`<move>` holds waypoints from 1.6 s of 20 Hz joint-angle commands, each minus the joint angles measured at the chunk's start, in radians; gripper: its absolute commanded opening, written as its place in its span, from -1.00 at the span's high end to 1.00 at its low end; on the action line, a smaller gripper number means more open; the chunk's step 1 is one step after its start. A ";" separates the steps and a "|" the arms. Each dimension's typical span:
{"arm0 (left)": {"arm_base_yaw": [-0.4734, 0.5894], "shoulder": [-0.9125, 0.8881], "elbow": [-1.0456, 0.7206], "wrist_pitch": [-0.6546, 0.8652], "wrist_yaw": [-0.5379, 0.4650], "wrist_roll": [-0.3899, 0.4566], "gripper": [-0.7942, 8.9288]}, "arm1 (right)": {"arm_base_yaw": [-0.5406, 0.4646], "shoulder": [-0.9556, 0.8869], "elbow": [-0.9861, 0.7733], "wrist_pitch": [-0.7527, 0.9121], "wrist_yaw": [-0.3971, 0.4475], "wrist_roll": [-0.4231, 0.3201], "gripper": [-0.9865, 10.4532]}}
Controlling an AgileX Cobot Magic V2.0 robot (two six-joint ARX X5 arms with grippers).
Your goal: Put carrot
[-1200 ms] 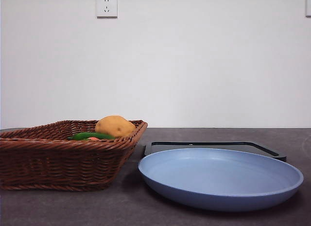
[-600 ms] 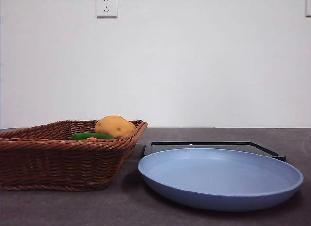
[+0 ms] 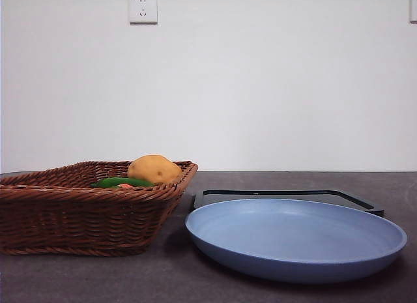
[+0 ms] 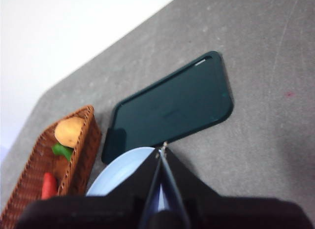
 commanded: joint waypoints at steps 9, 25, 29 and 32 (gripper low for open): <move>-0.019 0.394 0.249 -0.090 0.176 0.198 0.82 | 0.001 0.346 0.225 -0.134 -0.096 -0.211 0.82; -0.223 0.653 0.431 -0.238 0.181 0.327 0.33 | 0.029 0.951 0.266 -0.034 -0.256 -0.253 0.37; -0.235 0.653 0.431 -0.236 0.180 0.327 0.32 | 0.072 1.053 0.266 0.044 -0.259 -0.233 0.38; -0.235 0.653 0.431 -0.236 0.180 0.327 0.32 | 0.105 1.109 0.266 0.085 -0.259 -0.220 0.47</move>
